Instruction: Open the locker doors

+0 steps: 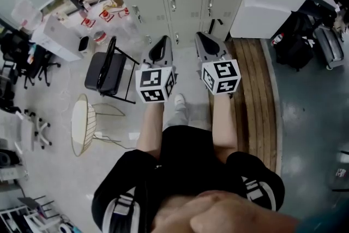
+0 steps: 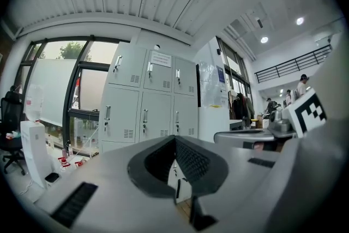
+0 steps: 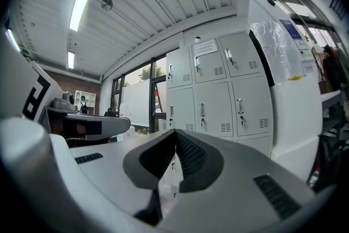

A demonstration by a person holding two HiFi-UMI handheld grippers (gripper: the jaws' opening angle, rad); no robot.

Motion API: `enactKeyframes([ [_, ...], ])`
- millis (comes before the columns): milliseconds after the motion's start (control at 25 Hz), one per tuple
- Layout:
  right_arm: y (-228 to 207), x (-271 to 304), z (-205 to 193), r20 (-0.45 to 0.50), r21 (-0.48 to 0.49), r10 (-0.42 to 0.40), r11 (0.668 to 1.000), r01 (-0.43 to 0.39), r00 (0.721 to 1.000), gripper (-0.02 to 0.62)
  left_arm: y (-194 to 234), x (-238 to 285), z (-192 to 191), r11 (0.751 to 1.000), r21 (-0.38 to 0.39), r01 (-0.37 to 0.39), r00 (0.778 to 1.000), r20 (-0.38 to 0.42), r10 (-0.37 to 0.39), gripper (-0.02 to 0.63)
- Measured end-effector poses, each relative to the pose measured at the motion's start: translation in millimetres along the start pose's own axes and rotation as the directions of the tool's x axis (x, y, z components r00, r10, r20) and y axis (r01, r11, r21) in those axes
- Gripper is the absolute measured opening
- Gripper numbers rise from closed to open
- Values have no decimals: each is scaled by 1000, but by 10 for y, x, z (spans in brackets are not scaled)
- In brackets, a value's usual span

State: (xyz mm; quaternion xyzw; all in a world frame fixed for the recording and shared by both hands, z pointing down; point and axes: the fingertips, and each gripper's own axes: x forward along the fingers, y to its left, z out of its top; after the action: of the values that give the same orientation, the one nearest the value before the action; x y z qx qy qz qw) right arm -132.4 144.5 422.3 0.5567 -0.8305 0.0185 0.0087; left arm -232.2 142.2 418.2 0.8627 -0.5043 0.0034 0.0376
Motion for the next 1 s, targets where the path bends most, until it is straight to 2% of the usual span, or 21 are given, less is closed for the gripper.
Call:
enactKeyframes([
  [360,-324,897,-152,-39,52,37,998,-35,999,18,509,661,-108,999,-6,-45,998,-55,44,9],
  [520,-235,1257,-93,-27,44,86,995,-85,996,18,870,857,-42,995,-13,-95,994,-51,94,9],
  [760,-314,1718,-243,-102,33,92,996,-89,991,18,1125,1181,-88,995,-33,-96,993,-67,93,9],
  [1000,-335,2190,-218,-129,0,102,995,-103,986,18,1459,1506,-79,993,-76,-95,994,-62,90,9],
])
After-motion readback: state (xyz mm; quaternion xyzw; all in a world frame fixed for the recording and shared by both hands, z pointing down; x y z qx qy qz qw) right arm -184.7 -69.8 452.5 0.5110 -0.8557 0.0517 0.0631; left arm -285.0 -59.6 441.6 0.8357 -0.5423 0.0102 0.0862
